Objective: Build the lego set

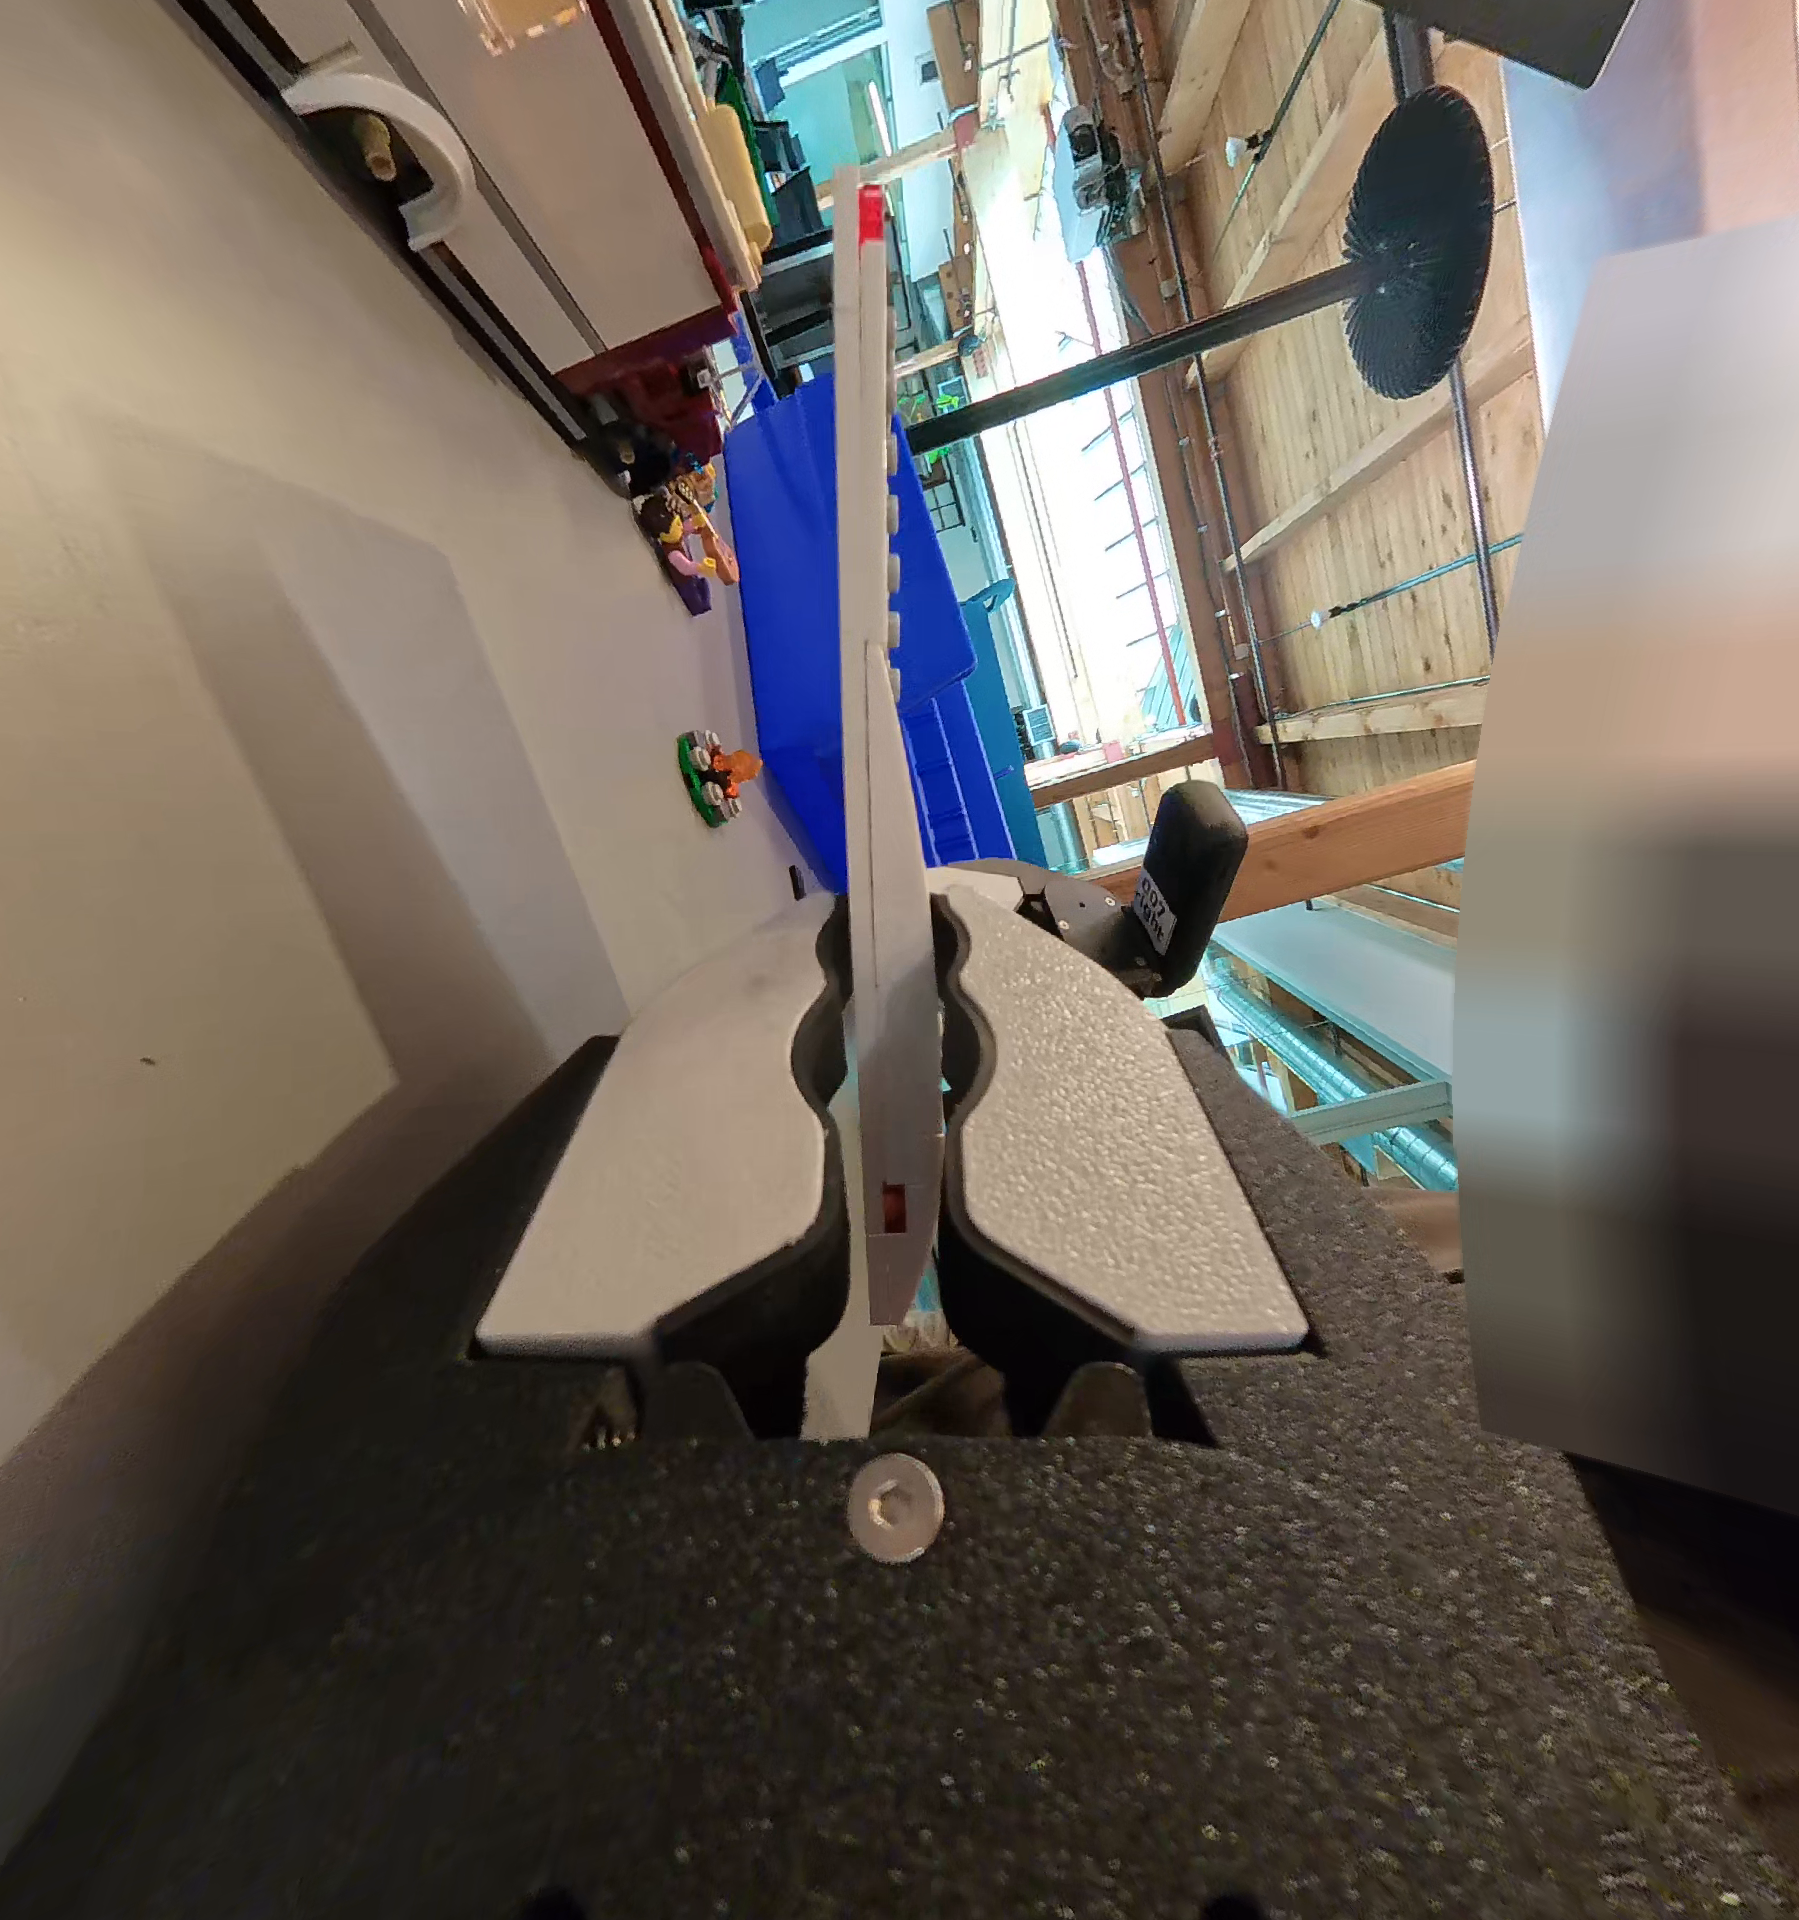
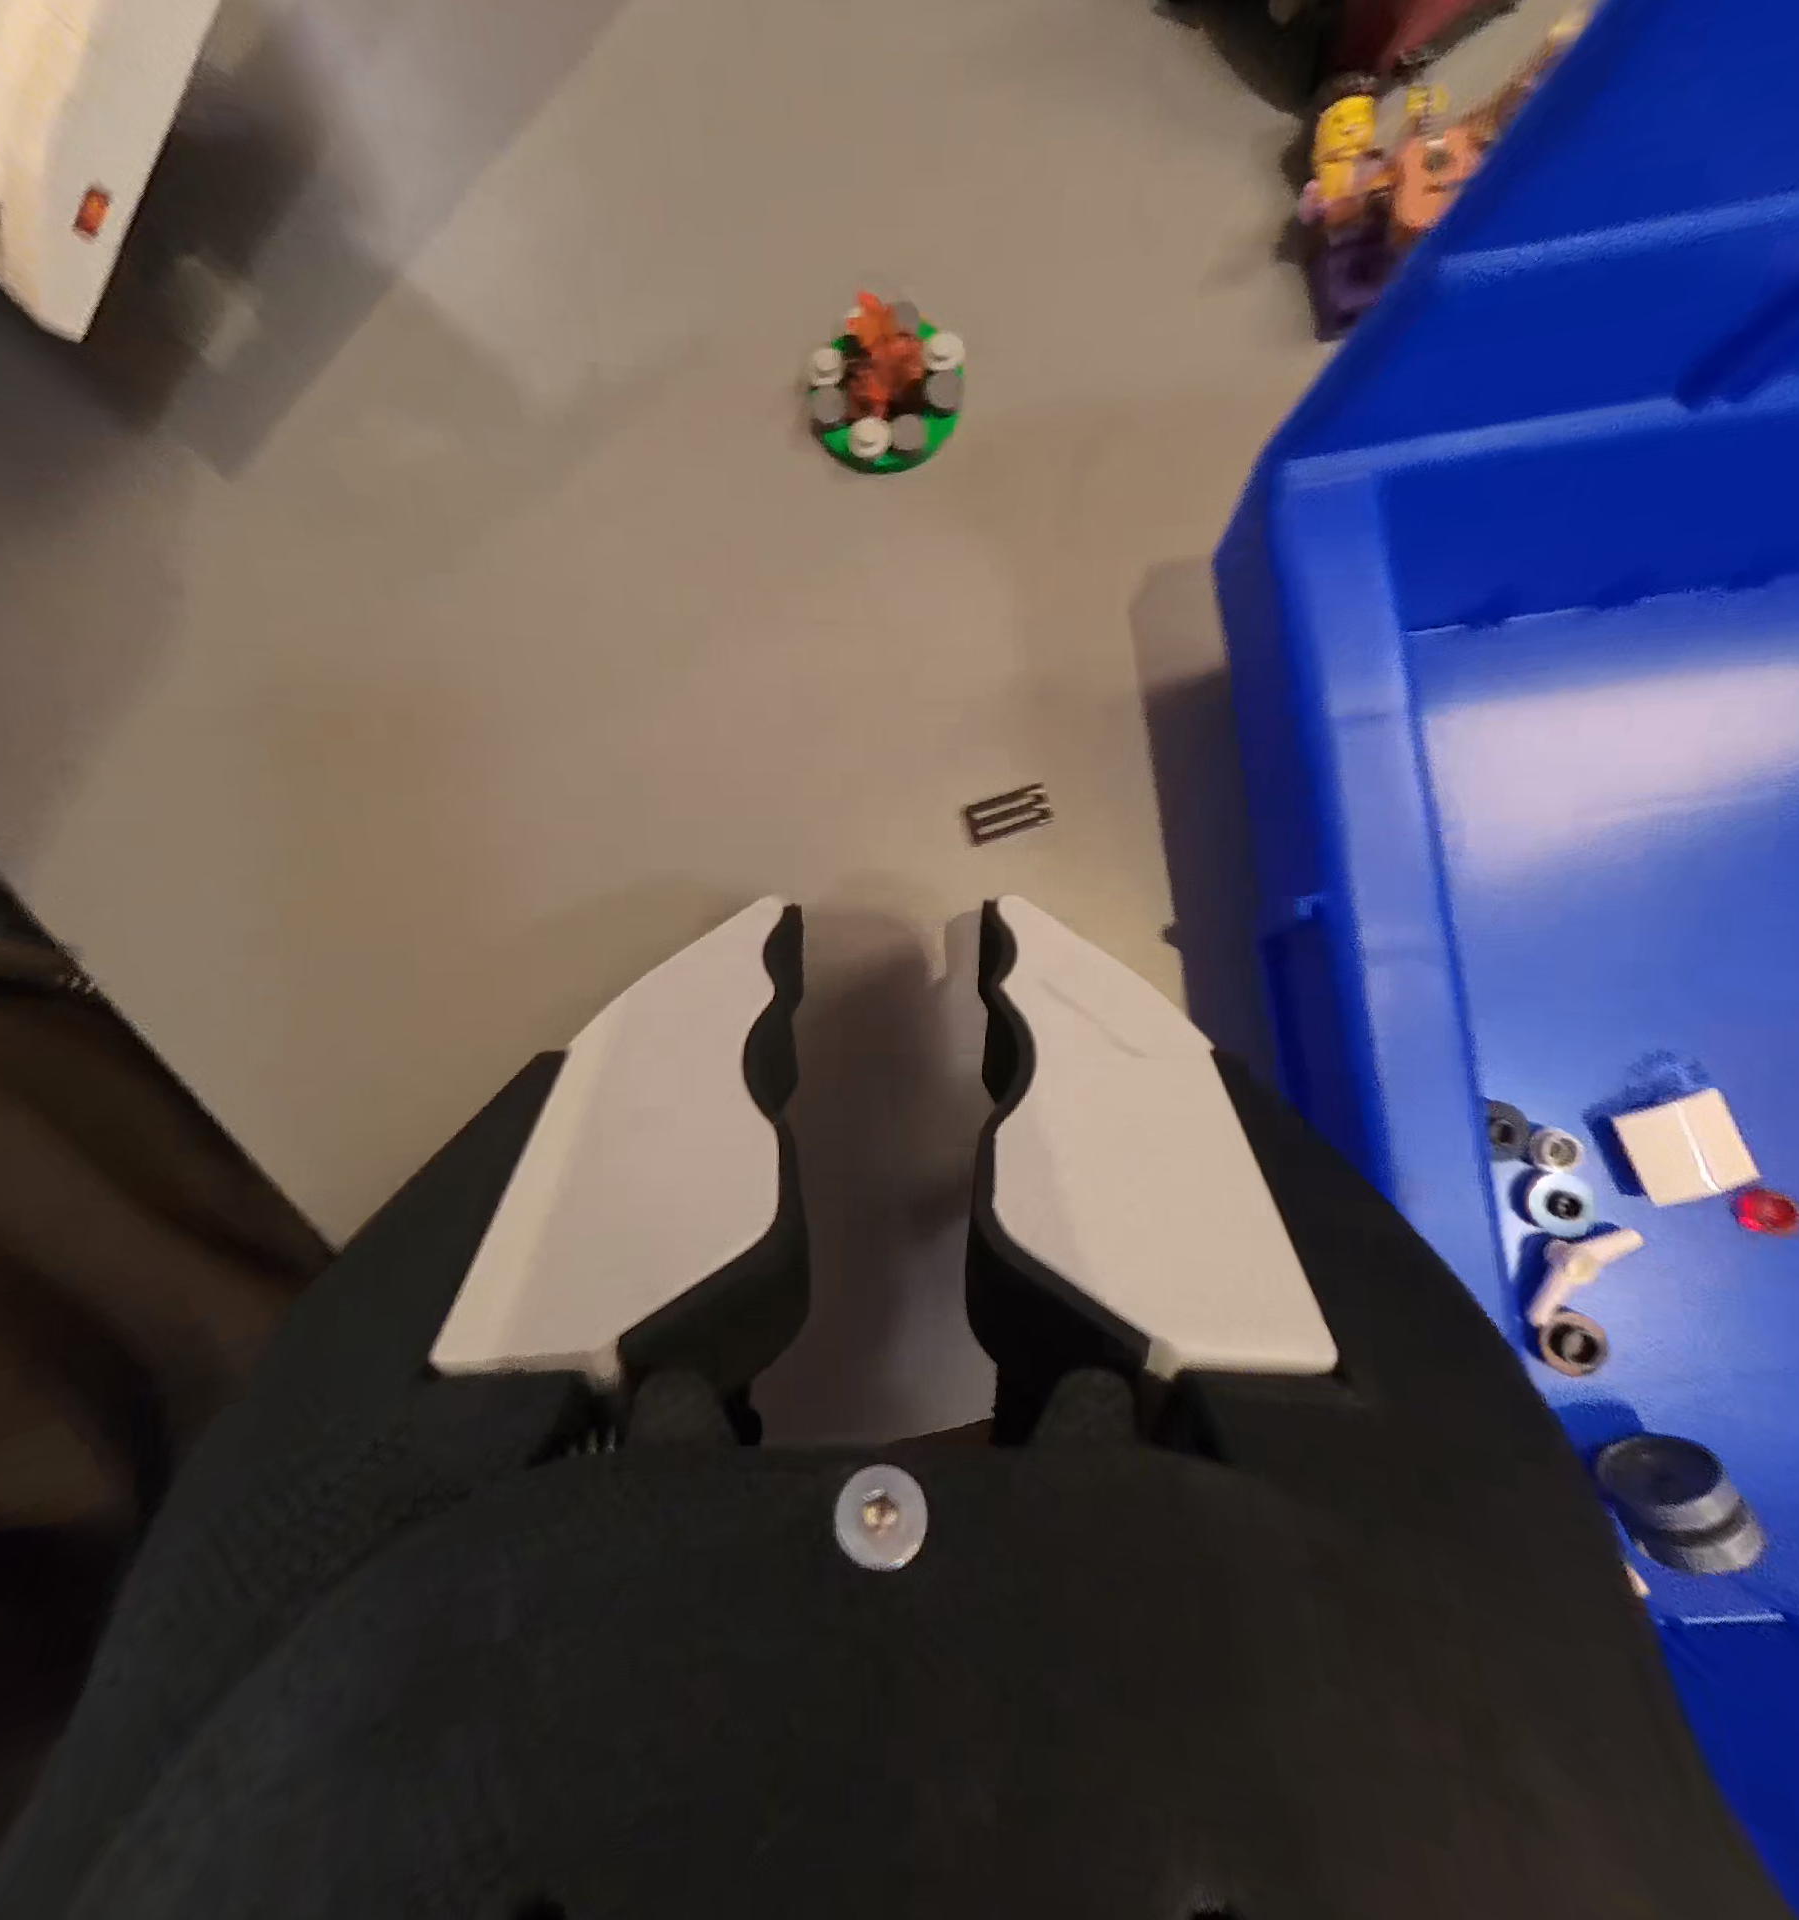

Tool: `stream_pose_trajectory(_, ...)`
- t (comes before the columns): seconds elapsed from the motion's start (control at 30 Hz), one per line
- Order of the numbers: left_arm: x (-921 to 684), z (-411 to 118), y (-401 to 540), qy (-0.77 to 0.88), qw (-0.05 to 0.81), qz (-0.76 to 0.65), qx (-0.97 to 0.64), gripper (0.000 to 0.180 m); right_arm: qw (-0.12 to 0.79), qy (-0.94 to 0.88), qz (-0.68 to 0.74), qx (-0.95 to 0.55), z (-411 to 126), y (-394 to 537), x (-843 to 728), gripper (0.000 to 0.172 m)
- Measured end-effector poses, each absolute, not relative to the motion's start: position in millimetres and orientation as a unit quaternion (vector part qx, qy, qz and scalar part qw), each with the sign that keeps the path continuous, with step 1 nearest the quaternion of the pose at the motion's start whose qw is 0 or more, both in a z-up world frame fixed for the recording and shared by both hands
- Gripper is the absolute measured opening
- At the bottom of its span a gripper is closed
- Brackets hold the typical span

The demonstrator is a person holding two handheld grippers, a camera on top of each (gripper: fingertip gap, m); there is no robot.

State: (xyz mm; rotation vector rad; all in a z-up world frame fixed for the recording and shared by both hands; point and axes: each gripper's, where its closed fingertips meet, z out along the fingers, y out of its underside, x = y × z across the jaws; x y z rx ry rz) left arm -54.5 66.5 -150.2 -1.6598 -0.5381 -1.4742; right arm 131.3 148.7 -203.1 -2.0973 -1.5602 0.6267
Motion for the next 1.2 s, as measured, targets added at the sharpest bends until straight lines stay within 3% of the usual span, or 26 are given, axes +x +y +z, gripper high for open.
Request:
stream_pose_trajectory(0.7,-51.5,-155.9,69.9,-0.220,0.408,-0.571,-0.677,0.014,0.252,-0.577,0.207,-0.749,-216.3,164.4,113.5,0.020)
stream_pose_trajectory(0.83,-41.2,-156.6,65.4,-0.210,0.377,-0.599,-0.675,0.014,0.238,-0.602,0.205,-0.734,-218.5,161.3,110.2,0.008)
stream_pose_trajectory(1.03,-31.2,-159.4,53.2,-0.164,0.326,-0.619,-0.695,0.014,0.224,-0.667,0.198,-0.682,-213.8,154.3,98.3,0.008)
stream_pose_trajectory(1.2,-28.1,-163.1,39.4,-0.117,0.252,-0.634,-0.722,0.014,0.246,-0.755,0.228,-0.564,-176.7,126.4,62.5,0.007)
